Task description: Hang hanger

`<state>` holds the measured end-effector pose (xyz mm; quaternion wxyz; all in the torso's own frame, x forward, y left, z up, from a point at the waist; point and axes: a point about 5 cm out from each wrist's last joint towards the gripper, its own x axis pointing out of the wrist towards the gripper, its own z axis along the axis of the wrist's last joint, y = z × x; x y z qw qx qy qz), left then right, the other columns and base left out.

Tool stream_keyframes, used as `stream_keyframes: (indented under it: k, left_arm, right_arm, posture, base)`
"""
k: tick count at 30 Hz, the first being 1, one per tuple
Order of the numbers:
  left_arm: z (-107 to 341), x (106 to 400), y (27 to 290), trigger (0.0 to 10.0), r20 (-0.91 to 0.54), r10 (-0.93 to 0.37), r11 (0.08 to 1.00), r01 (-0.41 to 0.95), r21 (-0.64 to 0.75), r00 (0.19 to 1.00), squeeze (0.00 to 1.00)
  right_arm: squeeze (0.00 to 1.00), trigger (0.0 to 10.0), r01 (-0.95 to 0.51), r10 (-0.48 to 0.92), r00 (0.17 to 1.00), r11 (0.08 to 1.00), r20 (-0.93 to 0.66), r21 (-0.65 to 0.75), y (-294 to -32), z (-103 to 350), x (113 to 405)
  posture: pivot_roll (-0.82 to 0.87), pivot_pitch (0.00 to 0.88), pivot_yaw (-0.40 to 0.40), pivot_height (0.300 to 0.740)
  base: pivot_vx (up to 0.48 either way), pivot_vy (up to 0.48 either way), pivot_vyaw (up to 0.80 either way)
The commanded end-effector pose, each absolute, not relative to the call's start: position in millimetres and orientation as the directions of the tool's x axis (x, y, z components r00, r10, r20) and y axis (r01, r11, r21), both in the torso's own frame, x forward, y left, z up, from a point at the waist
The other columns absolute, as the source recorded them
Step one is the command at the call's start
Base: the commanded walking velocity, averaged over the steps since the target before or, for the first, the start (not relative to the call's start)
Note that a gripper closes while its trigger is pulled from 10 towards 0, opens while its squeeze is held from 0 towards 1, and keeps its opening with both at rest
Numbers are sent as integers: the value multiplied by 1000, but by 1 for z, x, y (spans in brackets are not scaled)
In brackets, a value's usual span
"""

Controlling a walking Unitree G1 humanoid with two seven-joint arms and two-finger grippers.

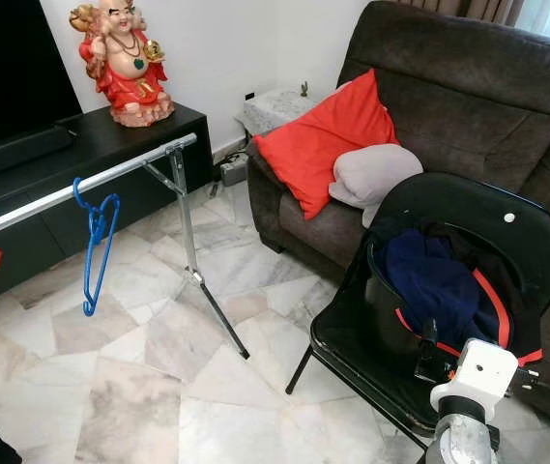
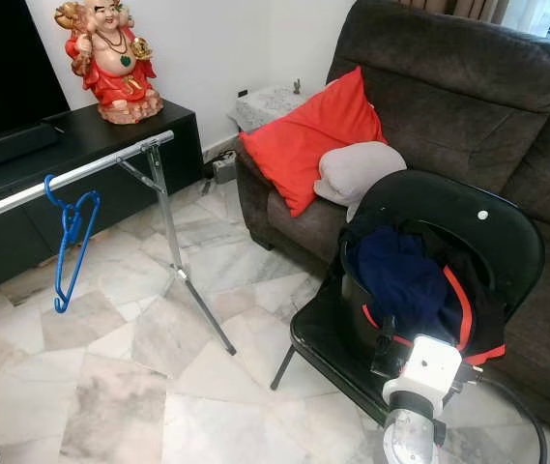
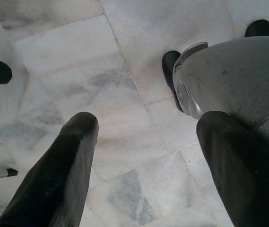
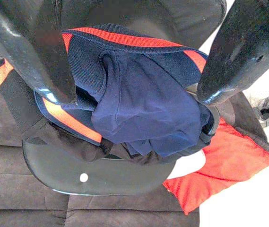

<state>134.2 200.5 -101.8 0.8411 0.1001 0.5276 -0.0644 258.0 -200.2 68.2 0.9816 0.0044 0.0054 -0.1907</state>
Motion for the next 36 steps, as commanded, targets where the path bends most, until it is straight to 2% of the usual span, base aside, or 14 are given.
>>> stream_keyframes:
  k: [1, 14, 26, 36]
  left_arm:
    - [-104, 130, 193, 10000, -903, -36, 972, 227, 68, 428, 0]
    - [-104, 130, 194, 10000, -904, -33, 973, 220, 69, 427, 0]
    - [-104, 129, 194, 10000, -905, -37, 972, 224, 65, 424, 0]
    - [-104, 130, 194, 10000, -904, -37, 973, 223, 65, 427, 0]
  right_arm:
    - [0, 10000, 369, -369, 929, 929, 2, 5, -199, 72, 259]
    - [0, 10000, 368, -368, 930, 930, -3, 6, -198, 72, 261]
    - [0, 10000, 369, -369, 930, 929, -1, 14, -199, 75, 264]
    - [0, 10000, 374, -374, 927, 927, -4, 15, -200, 74, 264]
  posture:
    - [4, 58, 22, 740]
    - [4, 43, 27, 740]
    - [-2, 30, 28, 740]
    - [3, 43, 24, 740]
  base:
    - [0, 0, 0]
    - [0, 0, 0]
    - [262, 0, 0]
    - [265, 0, -551]
